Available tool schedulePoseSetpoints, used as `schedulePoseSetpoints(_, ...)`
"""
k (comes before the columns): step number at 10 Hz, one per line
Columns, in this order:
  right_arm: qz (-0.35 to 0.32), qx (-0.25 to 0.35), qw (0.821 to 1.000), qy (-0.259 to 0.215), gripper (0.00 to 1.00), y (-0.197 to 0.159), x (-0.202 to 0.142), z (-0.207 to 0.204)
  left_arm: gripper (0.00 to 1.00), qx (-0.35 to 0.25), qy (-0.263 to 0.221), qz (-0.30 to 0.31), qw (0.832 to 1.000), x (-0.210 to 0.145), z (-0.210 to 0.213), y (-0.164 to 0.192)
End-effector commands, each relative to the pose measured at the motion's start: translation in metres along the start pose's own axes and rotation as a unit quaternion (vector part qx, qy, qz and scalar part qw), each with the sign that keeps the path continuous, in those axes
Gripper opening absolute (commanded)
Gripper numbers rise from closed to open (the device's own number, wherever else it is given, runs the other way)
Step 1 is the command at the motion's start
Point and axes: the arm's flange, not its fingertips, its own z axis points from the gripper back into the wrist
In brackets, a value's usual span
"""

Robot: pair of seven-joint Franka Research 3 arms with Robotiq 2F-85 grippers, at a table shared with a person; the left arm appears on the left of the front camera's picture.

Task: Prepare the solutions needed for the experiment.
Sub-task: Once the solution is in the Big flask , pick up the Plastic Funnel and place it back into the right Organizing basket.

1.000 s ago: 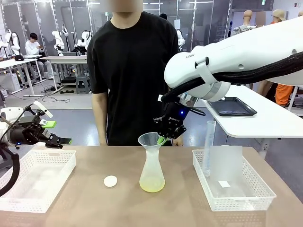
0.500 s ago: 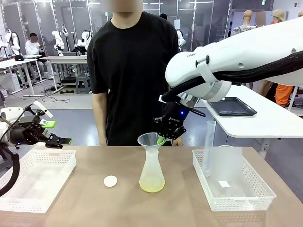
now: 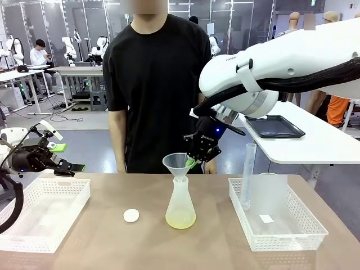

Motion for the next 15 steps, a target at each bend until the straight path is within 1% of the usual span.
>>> schedulePoseSetpoints(1,0.020,0.024,0.999,-0.014,0.00,-0.003,-0.007,0.012,1.00,-0.001,-0.001,-0.002,1.000,0.001,0.000,-0.001)
schedulePoseSetpoints(5,0.044,0.036,0.998,-0.041,0.00,0.003,-0.022,0.040,1.00,-0.001,-0.001,-0.002,1.000,0.001,0.000,-0.001)
schedulePoseSetpoints(8,0.058,0.025,0.996,-0.064,0.00,0.008,-0.034,0.060,1.00,-0.001,-0.001,-0.002,1.000,0.001,0.000,-0.001)
schedulePoseSetpoints(10,0.068,0.025,0.995,-0.070,0.00,0.009,-0.038,0.071,1.00,-0.001,-0.001,-0.002,1.000,0.001,0.000,-0.001)
schedulePoseSetpoints(13,0.072,0.037,0.994,-0.069,0.00,-0.001,-0.038,0.079,1.00,-0.001,-0.001,-0.002,1.000,0.001,0.000,-0.001)
schedulePoseSetpoints(15,0.080,0.043,0.994,-0.065,0.00,-0.020,-0.038,0.093,1.00,-0.001,-0.001,-0.002,1.000,0.001,0.000,-0.001)
